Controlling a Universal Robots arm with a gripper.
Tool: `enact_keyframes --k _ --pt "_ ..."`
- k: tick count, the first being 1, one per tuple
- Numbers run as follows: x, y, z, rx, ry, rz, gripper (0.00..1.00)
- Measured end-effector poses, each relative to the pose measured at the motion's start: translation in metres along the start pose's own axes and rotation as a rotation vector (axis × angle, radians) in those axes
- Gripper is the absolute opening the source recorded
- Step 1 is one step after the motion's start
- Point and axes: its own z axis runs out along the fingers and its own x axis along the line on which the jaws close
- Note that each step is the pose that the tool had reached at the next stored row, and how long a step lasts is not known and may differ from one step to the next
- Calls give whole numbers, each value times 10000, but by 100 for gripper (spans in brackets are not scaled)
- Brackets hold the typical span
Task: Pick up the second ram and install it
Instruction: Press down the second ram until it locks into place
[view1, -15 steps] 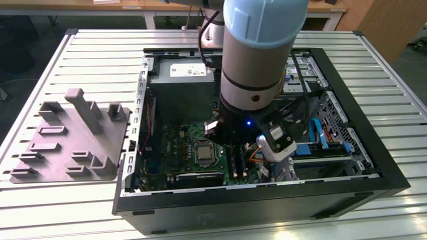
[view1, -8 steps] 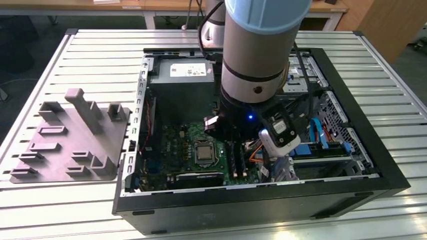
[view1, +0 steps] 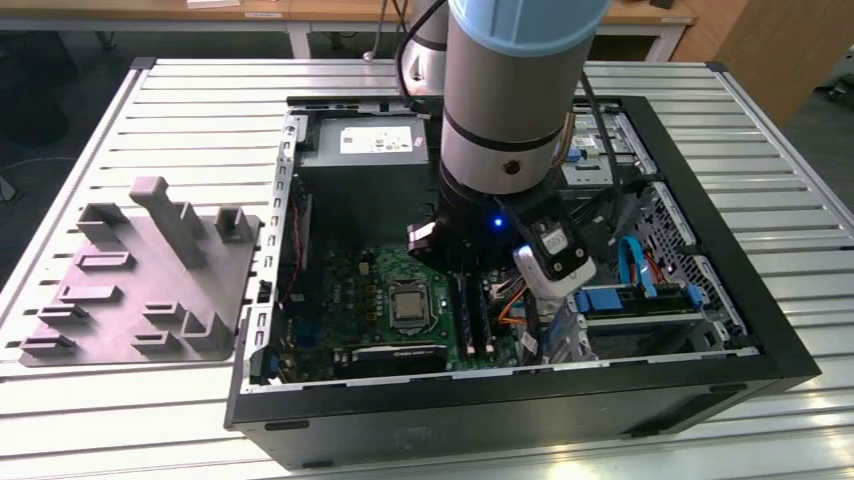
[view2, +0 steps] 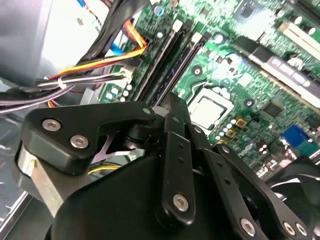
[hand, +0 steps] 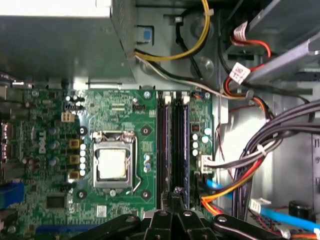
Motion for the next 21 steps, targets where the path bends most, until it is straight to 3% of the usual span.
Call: enact_keyframes --k 8,10,15,21 --pt "2 152 11 -3 0 0 10" --pt "1 165 8 -1 0 -1 10" --pt "-1 169 -80 -3 0 0 10" --pt "-1 170 -86 -3 -1 0 10"
